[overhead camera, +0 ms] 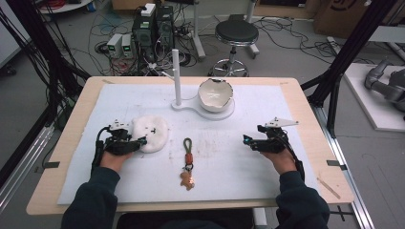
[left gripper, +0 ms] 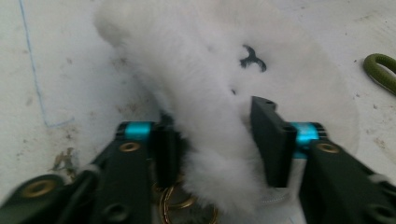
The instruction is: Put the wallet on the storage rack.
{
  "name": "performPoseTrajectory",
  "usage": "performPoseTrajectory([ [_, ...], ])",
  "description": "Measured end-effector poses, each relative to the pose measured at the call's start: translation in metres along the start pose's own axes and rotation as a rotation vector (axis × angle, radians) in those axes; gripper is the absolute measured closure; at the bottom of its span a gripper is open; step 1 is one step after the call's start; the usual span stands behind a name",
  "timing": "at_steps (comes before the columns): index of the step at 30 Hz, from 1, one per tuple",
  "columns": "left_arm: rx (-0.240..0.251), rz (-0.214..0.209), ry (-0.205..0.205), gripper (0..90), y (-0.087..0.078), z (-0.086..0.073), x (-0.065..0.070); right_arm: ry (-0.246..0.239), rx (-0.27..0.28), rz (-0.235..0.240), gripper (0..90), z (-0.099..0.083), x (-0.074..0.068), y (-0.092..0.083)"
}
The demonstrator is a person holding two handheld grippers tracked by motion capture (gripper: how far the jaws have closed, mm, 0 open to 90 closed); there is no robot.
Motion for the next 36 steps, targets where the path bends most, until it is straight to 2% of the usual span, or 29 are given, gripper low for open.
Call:
performPoseTrajectory([
  [2,0.006,-0.005,-0.008,72.1,-0.001,0.001,0.000,0.005,-0.013,0.006,23.9,-0.001,0.000,0.001],
  [4,0.020,-0.017,-0.034,74.0,-0.002,0.002,-0.001,0.006,-0.015,0.008,23.9,-0.001,0.000,0.001],
  [8,0.046,-0.033,-0.051,75.1,-0.004,0.005,-0.002,0.012,-0.011,0.006,23.9,-0.001,0.000,0.001],
  [14,0.153,-0.077,-0.073,75.9,-0.013,0.017,-0.002,0.023,-0.009,0.013,23.9,-0.001,-0.001,0.000],
  [17,0.231,-0.112,-0.077,76.0,-0.020,0.025,0.000,0.026,-0.002,0.035,23.9,0.000,-0.005,0.001],
  [19,0.275,-0.143,-0.063,76.0,-0.023,0.030,0.003,0.024,0.006,0.050,23.8,0.002,-0.008,0.003],
  [20,0.307,-0.177,-0.052,76.0,-0.025,0.034,0.008,0.027,0.010,0.060,23.8,0.003,-0.010,0.003],
  [21,0.307,-0.177,-0.052,76.0,-0.025,0.034,0.008,0.021,0.012,0.068,23.8,0.004,-0.012,0.004],
  [22,0.331,-0.232,-0.053,76.0,-0.027,0.038,0.016,0.018,0.018,0.077,23.8,0.005,-0.014,0.005],
  [23,0.331,-0.232,-0.053,76.1,-0.027,0.038,0.016,0.017,0.021,0.082,23.8,0.006,-0.017,0.006],
  [24,0.351,-0.299,-0.054,76.0,-0.027,0.042,0.027,0.017,0.028,0.100,23.8,0.008,-0.021,0.007],
  [25,0.351,-0.299,-0.054,76.0,-0.027,0.042,0.027,0.015,0.035,0.111,23.8,0.009,-0.023,0.008],
  [26,0.346,-0.343,-0.019,76.0,-0.026,0.044,0.040,0.021,0.043,0.129,23.8,0.011,-0.027,0.010],
  [27,0.346,-0.343,-0.019,76.0,-0.026,0.044,0.040,0.020,0.049,0.144,23.9,0.014,-0.031,0.011],
  [28,0.338,-0.380,0.009,76.0,-0.022,0.044,0.053,0.020,0.055,0.161,23.9,0.015,-0.036,0.013],
  [29,0.335,-0.399,0.020,76.0,-0.021,0.044,0.058,0.019,0.062,0.177,23.8,0.017,-0.040,0.015],
  [30,0.335,-0.399,0.020,76.0,-0.021,0.044,0.058,0.023,0.063,0.197,23.8,0.019,-0.046,0.017],
  [31,0.329,-0.422,0.029,76.0,-0.019,0.043,0.064,0.020,0.071,0.222,23.9,0.021,-0.052,0.020],
  [32,0.323,-0.433,0.037,76.0,-0.018,0.043,0.068,0.020,0.071,0.222,23.9,0.021,-0.052,0.020],
  [33,0.315,-0.455,0.052,76.0,-0.016,0.042,0.073,0.017,0.081,0.265,23.8,0.025,-0.063,0.024],
  [34,0.307,-0.471,0.070,76.0,-0.015,0.041,0.077,0.017,0.081,0.265,23.8,0.025,-0.063,0.024],
  [36,0.295,-0.507,0.089,75.9,-0.013,0.040,0.085,0.001,0.089,0.302,23.9,0.028,-0.073,0.029],
])
Point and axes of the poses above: each handheld gripper's, and its own axes: y roughly forward along the jaws, z roughly out of its top, x roughly to its right, the point moved 4 cm from there along y, roughly forward along the jaws, and after that the axes turned 13 degrees about x, right-handed, at the moved point
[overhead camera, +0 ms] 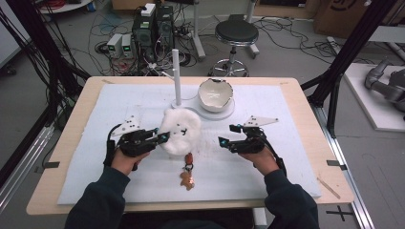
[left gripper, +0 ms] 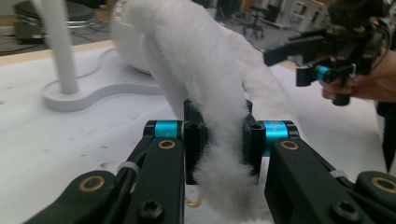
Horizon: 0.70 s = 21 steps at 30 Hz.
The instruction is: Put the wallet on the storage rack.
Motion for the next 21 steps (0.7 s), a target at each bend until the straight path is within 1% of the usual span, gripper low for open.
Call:
performPoseTrajectory([
  [1,-0.006,-0.021,0.005,75.9,0.002,-0.001,0.003,-0.004,0.008,0.037,23.9,0.002,-0.007,0.008],
  [2,-0.017,-0.061,0.020,75.9,0.005,-0.002,0.009,0.008,0.005,0.058,24.6,0.003,-0.011,0.010],
  [3,-0.017,-0.061,0.020,75.9,0.005,-0.002,0.009,0.008,0.005,0.058,24.6,0.003,-0.011,0.010],
  [4,-0.027,-0.093,0.037,75.9,0.007,-0.002,0.013,0.035,0.008,0.119,25.3,0.002,-0.018,0.017],
  [5,-0.039,-0.125,0.062,75.9,0.009,-0.003,0.019,0.048,0.004,0.142,25.5,0.002,-0.022,0.020],
  [6,-0.039,-0.125,0.062,75.9,0.009,-0.003,0.019,0.048,0.004,0.142,25.5,0.002,-0.022,0.020],
  [7,-0.048,-0.143,0.070,75.9,0.011,-0.003,0.022,0.049,0.001,0.153,26.0,0.002,-0.023,0.021],
  [8,-0.054,-0.161,0.073,76.0,0.012,-0.004,0.024,0.063,-0.007,0.199,35.7,0.001,-0.028,0.024],
  [9,-0.054,-0.170,0.073,76.0,0.012,-0.004,0.026,0.063,-0.007,0.199,35.7,0.001,-0.028,0.024],
  [10,-0.058,-0.180,0.075,75.9,0.013,-0.005,0.028,0.077,-0.015,0.242,47.0,0.000,-0.030,0.025],
  [11,-0.060,-0.186,0.078,75.9,0.014,-0.005,0.029,0.077,-0.015,0.242,47.0,0.000,-0.030,0.025],
  [12,-0.061,-0.186,0.078,75.8,0.014,-0.005,0.029,0.058,-0.033,0.272,63.5,0.000,-0.031,0.024],
  [13,-0.062,-0.181,0.077,75.8,0.014,-0.005,0.029,0.058,-0.033,0.272,63.5,0.000,-0.031,0.024],
  [14,-0.060,-0.173,0.074,75.5,0.014,-0.005,0.028,0.054,-0.031,0.276,67.6,0.000,-0.031,0.023],
  [15,-0.056,-0.160,0.053,74.7,0.014,-0.005,0.027,0.050,-0.014,0.285,70.6,0.002,-0.031,0.021],
  [16,-0.060,-0.151,0.040,70.0,0.014,-0.005,0.025,0.038,0.036,0.281,73.5,0.007,-0.030,0.018],
  [17,-0.063,-0.141,0.029,65.2,0.015,-0.005,0.024,0.033,0.047,0.280,74.2,0.009,-0.030,0.016],
  [18,-0.078,-0.104,-0.001,59.6,0.016,-0.008,0.020,0.031,0.061,0.273,74.8,0.010,-0.030,0.015],
  [19,-0.083,-0.081,-0.013,54.2,0.016,-0.011,0.018,0.038,0.074,0.260,75.1,0.011,-0.029,0.013],
  [20,-0.090,-0.063,-0.026,50.0,0.017,-0.013,0.016,0.039,0.085,0.248,75.2,0.012,-0.028,0.012],
  [21,-0.090,-0.063,-0.026,47.8,0.017,-0.013,0.016,0.046,0.103,0.237,75.4,0.013,-0.026,0.010],
])
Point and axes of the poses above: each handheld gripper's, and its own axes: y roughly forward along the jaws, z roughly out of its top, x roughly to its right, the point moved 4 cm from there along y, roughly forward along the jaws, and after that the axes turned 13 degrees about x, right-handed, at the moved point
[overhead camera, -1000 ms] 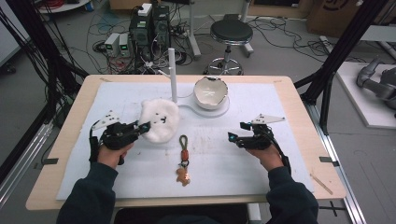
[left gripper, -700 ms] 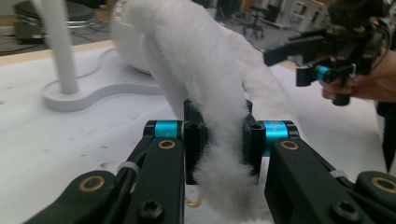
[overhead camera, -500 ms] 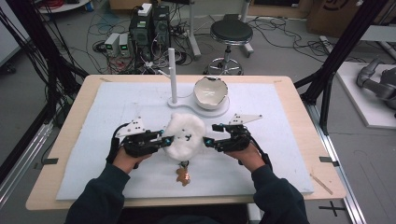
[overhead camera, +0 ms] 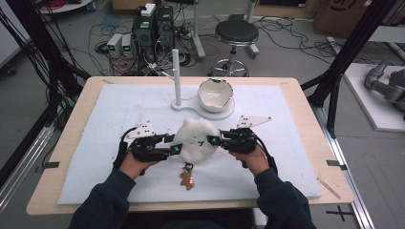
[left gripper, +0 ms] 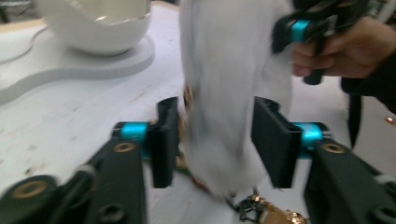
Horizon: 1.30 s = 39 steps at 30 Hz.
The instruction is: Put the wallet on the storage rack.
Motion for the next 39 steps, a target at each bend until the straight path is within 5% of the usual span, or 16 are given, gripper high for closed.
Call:
performPoseTrajectory([
  [4,-0.027,0.052,-0.003,44.3,0.004,-0.009,-0.006,0.033,0.071,0.003,75.5,0.006,0.002,-0.005],
  [6,-0.014,0.048,-0.002,52.2,0.004,-0.008,-0.006,0.035,0.074,0.010,75.4,0.006,0.002,-0.005],
  [7,0.006,0.038,0.010,65.7,0.003,-0.006,-0.005,0.031,0.054,0.013,75.0,0.004,0.001,-0.003],
  [9,0.029,0.053,0.030,74.4,0.000,-0.003,-0.006,0.030,0.041,0.016,74.7,0.003,0.001,-0.002],
  [14,0.106,0.091,0.097,78.8,-0.010,0.007,-0.009,-0.010,-0.090,0.061,63.7,-0.009,-0.004,0.004],
  [15,0.116,0.079,0.105,79.0,-0.012,0.008,-0.009,-0.018,-0.119,0.062,63.7,-0.012,-0.003,0.006],
  [17,0.123,0.035,0.117,79.3,-0.013,0.009,-0.007,-0.024,-0.128,0.040,45.5,-0.014,-0.001,0.009],
  [18,0.125,0.012,0.117,79.3,-0.013,0.009,-0.006,-0.024,-0.128,0.040,45.5,-0.014,-0.001,0.009],
  [19,0.128,-0.022,0.124,79.4,-0.013,0.009,-0.003,-0.041,-0.106,-0.020,36.1,-0.013,0.003,0.008],
  [21,0.129,-0.035,0.124,79.3,-0.012,0.009,-0.001,-0.040,-0.096,-0.041,32.7,-0.012,0.006,0.007],
  [22,0.127,-0.042,0.124,79.3,-0.012,0.009,-0.001,-0.040,-0.092,-0.039,34.8,-0.012,0.008,0.006],
  [25,0.105,-0.019,0.118,79.1,-0.011,0.008,-0.003,-0.044,-0.094,0.026,63.9,-0.010,0.005,0.005],
  [27,0.092,0.001,0.099,77.8,-0.010,0.007,-0.004,-0.067,-0.100,0.031,70.7,-0.010,0.002,0.004],
  [30,0.083,0.026,0.088,75.2,-0.010,0.006,-0.007,-0.099,-0.094,0.016,72.8,-0.008,0.002,0.004],
  [35,0.126,0.168,0.046,70.6,-0.029,0.010,-0.029,-0.150,-0.081,-0.076,75.1,-0.003,0.009,-0.006],
  [39,0.147,0.232,0.042,66.1,-0.043,0.011,-0.042,-0.184,-0.051,-0.123,75.2,0.005,0.013,-0.014],
])
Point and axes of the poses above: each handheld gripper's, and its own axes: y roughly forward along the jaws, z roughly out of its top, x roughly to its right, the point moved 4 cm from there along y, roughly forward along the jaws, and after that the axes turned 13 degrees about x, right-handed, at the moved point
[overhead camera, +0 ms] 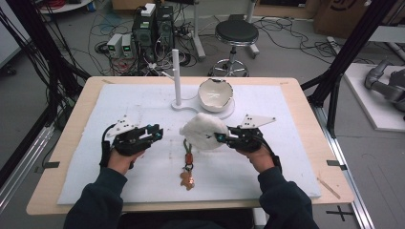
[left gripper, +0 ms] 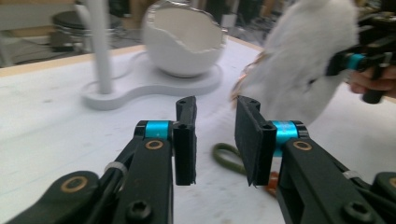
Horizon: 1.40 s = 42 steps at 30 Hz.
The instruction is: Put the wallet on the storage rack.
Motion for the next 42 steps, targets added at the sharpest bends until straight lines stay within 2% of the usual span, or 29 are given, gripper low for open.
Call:
performPoseTrajectory([
  [1,0.007,0.025,0.001,66.1,-0.003,0.001,-0.006,-0.016,0.000,-0.014,75.2,0.002,0.002,-0.001],
  [2,0.014,0.060,0.003,62.7,-0.007,0.001,-0.013,-0.051,0.013,-0.055,75.2,0.009,0.008,-0.005],
  [3,0.014,0.060,0.003,58.5,-0.007,0.001,-0.013,-0.054,0.020,-0.063,75.1,0.012,0.011,-0.006],
  [4,0.015,0.099,-0.006,54.3,-0.010,0.000,-0.020,-0.061,0.029,-0.078,75.1,0.016,0.014,-0.007],
  [5,0.015,0.099,-0.006,50.1,-0.010,0.000,-0.020,-0.061,0.029,-0.078,75.1,0.016,0.014,-0.007],
  [6,0.006,0.119,-0.032,50.1,-0.010,-0.001,-0.024,-0.070,0.035,-0.092,75.1,0.020,0.018,-0.008],
  [8,0.002,0.151,-0.079,36.8,-0.011,-0.002,-0.029,-0.095,0.040,-0.119,75.1,0.031,0.027,-0.007],
  [9,0.001,0.161,-0.090,32.3,-0.011,-0.003,-0.031,-0.107,0.039,-0.131,75.0,0.036,0.031,-0.007],
  [10,0.004,0.168,-0.090,24.1,-0.011,-0.003,-0.032,-0.125,0.034,-0.151,74.9,0.047,0.039,-0.005],
  [12,0.003,0.176,-0.087,21.3,-0.012,-0.003,-0.033,-0.137,0.030,-0.163,74.9,0.051,0.043,-0.005],
  [17,-0.025,0.166,-0.096,20.6,-0.010,-0.006,-0.034,-0.213,-0.010,-0.228,74.8,0.075,0.071,0.001],
  [24,-0.038,0.158,-0.113,20.7,-0.009,-0.008,-0.034,-0.334,-0.092,-0.293,74.8,0.092,0.103,0.015],
  [27,-0.044,0.158,-0.115,20.7,-0.008,-0.009,-0.034,-0.416,-0.157,-0.300,74.8,0.097,0.112,0.025],
  [28,-0.046,0.154,-0.114,20.7,-0.008,-0.009,-0.034,-0.416,-0.157,-0.300,74.8,0.097,0.112,0.025],
  [29,-0.048,0.154,-0.116,20.7,-0.008,-0.009,-0.033,-0.449,-0.170,-0.299,74.8,0.098,0.113,0.028],
  [33,-0.051,0.157,-0.120,20.7,-0.008,-0.009,-0.034,-0.550,-0.238,-0.282,74.8,0.092,0.120,0.040],
  [34,-0.051,0.156,-0.121,20.7,-0.008,-0.010,-0.034,-0.550,-0.238,-0.282,74.8,0.092,0.120,0.040],
  [35,-0.053,0.156,-0.122,20.7,-0.008,-0.010,-0.034,-0.556,-0.271,-0.280,74.7,0.086,0.121,0.044],
  [40,-0.056,0.152,-0.125,20.7,-0.008,-0.010,-0.034,-0.568,-0.285,-0.266,74.6,0.081,0.121,0.052],
  [42,-0.057,0.153,-0.126,20.7,-0.008,-0.010,-0.034,-0.571,-0.307,-0.258,74.4,0.076,0.121,0.056],
])
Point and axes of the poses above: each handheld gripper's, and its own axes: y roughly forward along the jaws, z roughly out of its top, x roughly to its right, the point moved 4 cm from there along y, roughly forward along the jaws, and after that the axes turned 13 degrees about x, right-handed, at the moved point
